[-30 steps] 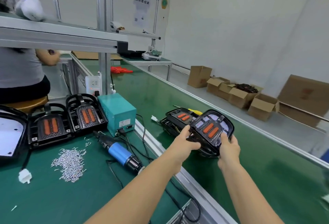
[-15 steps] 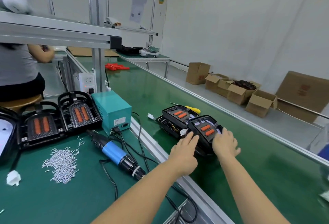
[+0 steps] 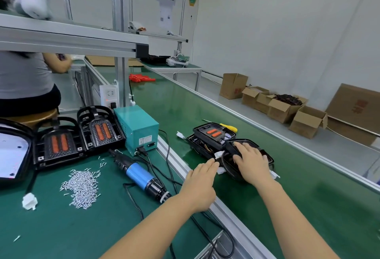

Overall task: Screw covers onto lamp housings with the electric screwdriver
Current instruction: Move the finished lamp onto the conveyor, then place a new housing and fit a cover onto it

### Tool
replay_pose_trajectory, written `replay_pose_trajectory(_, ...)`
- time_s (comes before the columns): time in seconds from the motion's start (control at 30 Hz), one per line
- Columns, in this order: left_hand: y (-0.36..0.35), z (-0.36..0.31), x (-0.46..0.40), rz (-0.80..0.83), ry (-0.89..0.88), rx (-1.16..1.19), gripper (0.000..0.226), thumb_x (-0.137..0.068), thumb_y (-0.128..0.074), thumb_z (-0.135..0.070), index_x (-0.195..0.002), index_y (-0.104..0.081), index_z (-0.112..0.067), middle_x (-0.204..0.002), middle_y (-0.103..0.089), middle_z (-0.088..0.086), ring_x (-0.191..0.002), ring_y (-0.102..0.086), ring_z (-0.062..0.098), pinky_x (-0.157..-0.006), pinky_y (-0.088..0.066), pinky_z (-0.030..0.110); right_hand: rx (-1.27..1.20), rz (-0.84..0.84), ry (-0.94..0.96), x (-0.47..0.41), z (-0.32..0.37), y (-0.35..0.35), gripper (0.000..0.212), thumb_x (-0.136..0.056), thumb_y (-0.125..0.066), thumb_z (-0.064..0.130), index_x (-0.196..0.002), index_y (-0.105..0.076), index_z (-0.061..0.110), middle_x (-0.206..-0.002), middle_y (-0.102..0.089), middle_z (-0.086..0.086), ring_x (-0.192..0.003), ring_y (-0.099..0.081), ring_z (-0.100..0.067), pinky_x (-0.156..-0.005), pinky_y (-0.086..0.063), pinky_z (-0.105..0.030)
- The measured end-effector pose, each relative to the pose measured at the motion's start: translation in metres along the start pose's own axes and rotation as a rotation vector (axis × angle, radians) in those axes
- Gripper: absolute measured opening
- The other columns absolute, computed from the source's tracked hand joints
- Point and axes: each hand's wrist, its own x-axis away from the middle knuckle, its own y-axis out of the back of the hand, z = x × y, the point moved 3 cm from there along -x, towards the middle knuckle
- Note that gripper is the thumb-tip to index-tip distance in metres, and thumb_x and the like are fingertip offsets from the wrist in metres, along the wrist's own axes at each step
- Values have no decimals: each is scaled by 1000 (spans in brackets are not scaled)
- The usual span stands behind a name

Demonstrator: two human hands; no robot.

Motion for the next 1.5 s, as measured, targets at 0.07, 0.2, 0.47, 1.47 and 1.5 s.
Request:
replay_pose_trajectory(0.07,3,7,7,2,11,-9,71,-93,-34,0,-153,-2,-21,-160,7,-7,-146,3,13,-119,-1,37,1,20,-13,0,-2,0,49,-104,-34,33,-153,-25,33,-160,-25,3,-145,-24,-25,-115,-18,-54)
replay_pose_trajectory(0.2,11,22,22,16,54,-1,67,-93,-30,1,-153,-5,-20,-160,1,-5,-147,2,14,-120,-1,36,8,49,-54,1,3,2,53,-104,-35,41,-154,-22,33,-161,-23,0,-146,-22,-25,-117,-12,-57)
replay_pose_trajectory(0.47,38,45,53,-17,149,-11,48,-97,-31,-11,-145,-24,-17,-146,-32,0,-135,-23,16,-116,-8,40,36,68,-159,3,6,12,55,-102,-33,48,-153,-23,30,-157,-31,-4,-141,-32,-29,-115,-18,-55)
replay_pose_trajectory(1.47,94,170,217,-240,534,-80,57,-99,-30,-15,-151,-7,-22,-159,-7,-11,-146,2,9,-118,5,39,-95,290,626,145,300,-48,59,-103,-21,52,-156,-2,33,-165,1,6,-151,3,-12,-116,11,-55)
replay_pose_trajectory(1.5,96,174,224,-253,551,-96,57,-100,-30,-15,-151,-6,-22,-159,-5,-11,-146,3,9,-118,5,40,-103,290,650,150,310,-50,59,-103,-21,52,-156,-2,34,-165,0,6,-151,4,-11,-116,11,-55)
